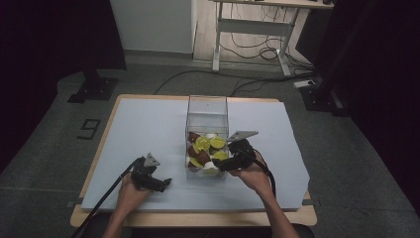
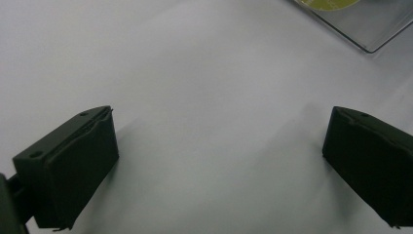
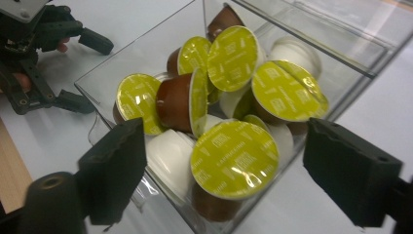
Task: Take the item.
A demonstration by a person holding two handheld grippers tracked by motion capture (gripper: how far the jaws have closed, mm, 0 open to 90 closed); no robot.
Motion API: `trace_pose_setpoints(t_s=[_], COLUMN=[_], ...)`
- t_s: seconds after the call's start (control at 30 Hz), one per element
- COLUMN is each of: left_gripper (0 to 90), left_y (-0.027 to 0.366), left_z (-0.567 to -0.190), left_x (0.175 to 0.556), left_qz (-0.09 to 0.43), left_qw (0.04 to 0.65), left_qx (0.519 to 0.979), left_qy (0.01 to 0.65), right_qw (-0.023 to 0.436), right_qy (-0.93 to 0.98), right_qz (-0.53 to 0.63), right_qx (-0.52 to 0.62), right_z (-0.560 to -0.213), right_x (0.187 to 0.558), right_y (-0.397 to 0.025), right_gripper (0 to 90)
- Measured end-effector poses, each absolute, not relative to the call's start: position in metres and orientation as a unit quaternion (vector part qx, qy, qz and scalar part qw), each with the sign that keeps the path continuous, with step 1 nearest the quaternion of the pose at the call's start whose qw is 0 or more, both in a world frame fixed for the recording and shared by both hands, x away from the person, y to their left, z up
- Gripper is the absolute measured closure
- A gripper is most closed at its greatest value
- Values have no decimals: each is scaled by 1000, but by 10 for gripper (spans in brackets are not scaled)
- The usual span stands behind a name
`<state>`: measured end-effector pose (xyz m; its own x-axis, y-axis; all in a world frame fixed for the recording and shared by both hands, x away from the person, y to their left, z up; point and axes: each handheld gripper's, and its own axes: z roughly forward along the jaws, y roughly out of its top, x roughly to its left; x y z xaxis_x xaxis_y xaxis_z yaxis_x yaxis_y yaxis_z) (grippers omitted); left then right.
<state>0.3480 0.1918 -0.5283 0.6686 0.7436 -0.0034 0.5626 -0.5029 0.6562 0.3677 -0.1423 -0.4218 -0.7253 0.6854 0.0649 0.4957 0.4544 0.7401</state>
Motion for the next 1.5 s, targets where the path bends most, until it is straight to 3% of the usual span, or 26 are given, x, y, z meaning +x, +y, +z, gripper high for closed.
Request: trace_pose_setpoints(t_s=[0.83, 1.0, 1.23, 1.5], left_gripper=[0, 0, 0, 0], left_y=[192, 192, 192, 192], left_z=[-528, -528, -528, -528], left_x=[348, 348, 348, 348], left_qz=[141, 141, 141, 141], left_qw=[321, 321, 321, 321], left_qx=[855, 855, 855, 855], left_qy=[382, 382, 382, 382], right_qw=[87, 87, 83, 78], right_qy=[868, 872, 876, 874], right_qz=[348, 337, 324, 331], right_qx=[345, 345, 347, 346], right_z=[-442, -446, -450, -447], right_x=[389, 391, 395, 395], right_y=[-88, -84, -80, -83], right_gripper=[385, 408, 514, 554])
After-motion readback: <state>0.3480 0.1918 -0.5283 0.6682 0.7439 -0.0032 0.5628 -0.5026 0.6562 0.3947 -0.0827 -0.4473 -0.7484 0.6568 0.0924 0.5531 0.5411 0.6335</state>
